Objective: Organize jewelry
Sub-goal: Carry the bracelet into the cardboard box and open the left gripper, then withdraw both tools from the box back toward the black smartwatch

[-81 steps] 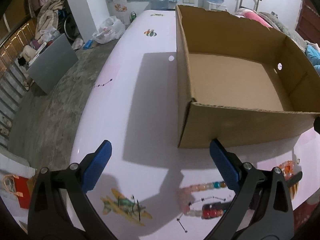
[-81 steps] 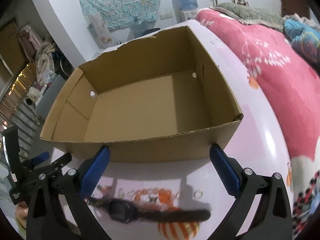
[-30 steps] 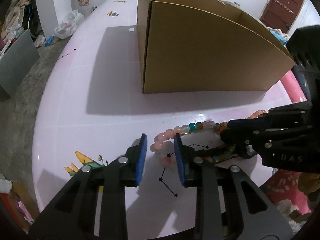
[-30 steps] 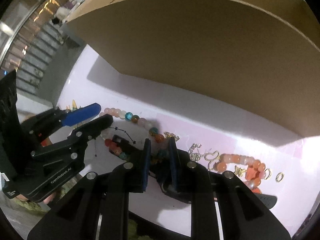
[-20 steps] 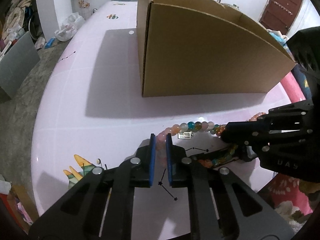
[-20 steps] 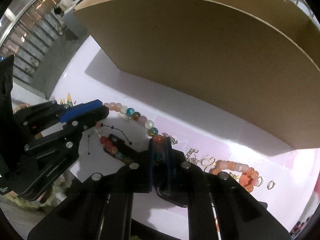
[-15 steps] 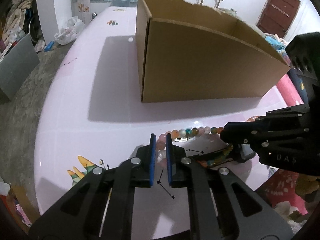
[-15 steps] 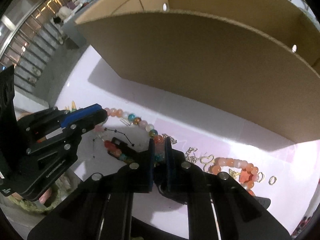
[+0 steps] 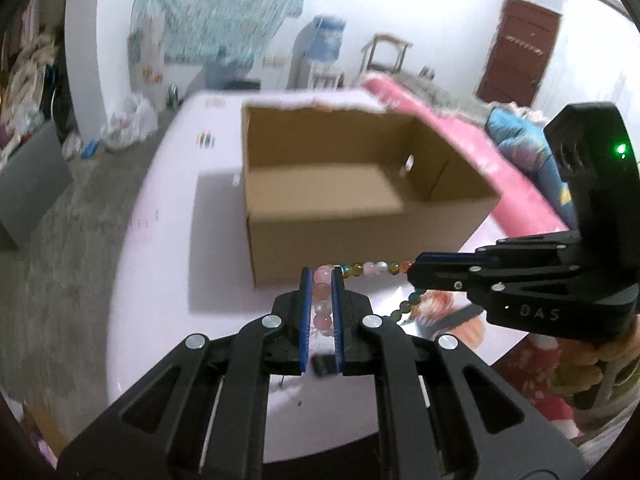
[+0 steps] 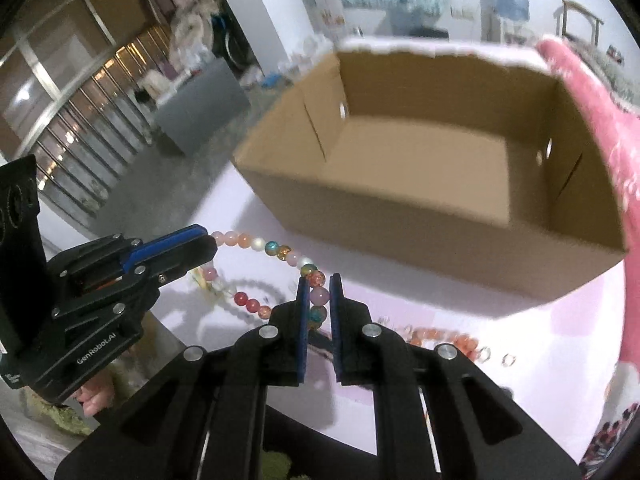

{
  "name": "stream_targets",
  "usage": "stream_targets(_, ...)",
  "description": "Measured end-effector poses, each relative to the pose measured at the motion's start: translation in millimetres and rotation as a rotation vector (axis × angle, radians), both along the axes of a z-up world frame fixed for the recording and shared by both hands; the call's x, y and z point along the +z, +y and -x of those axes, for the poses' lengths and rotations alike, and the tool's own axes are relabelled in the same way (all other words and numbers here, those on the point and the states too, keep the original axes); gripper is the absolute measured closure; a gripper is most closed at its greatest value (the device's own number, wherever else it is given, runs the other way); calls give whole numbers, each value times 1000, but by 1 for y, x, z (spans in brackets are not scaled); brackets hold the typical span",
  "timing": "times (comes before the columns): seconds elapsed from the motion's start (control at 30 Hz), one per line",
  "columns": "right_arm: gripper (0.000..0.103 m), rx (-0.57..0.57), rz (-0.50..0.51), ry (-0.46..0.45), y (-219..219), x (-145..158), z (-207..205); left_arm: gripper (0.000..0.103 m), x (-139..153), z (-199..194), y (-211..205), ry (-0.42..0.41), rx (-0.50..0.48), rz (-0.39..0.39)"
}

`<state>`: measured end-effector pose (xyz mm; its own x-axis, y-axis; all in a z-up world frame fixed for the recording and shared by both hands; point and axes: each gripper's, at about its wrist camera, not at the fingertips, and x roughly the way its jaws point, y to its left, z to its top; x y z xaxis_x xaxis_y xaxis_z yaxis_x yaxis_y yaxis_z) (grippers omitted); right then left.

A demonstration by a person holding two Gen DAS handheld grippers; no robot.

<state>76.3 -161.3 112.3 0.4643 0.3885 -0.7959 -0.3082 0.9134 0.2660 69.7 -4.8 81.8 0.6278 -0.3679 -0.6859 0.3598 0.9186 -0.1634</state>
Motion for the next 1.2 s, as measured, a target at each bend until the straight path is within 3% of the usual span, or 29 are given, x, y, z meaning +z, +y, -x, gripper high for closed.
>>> stream_targets(0.2,93,-10,-57,-116,-34,52,-24,94,54,-25,-22,-118,-65,20)
stream_targets(0.33,93,-16,-98,-71,-35,50,-73,94,66,-64,-40,-119,-85,1)
stream_targets(0.5,93,-31,-124,84,-42,14,-148,94,45,-136,-60,-19,-77,-83)
stream_targets(0.73,93,-52,-127,268,-44,-42,-232,94,-16,-231,-79,155,-25,-234)
stream_targets(0.97,92,-55,-108,339,-37,-76,-277,93,-34,-263,-79,214,11,-287)
stream_targets(1.1,92,-56,-120,315,-42,-74,-275,73,-22,-251,-74,197,22,-271)
stream_targets(1.2,92,-78,-112,253,-52,-56,-262,60,-10,-239,-65,162,32,-256)
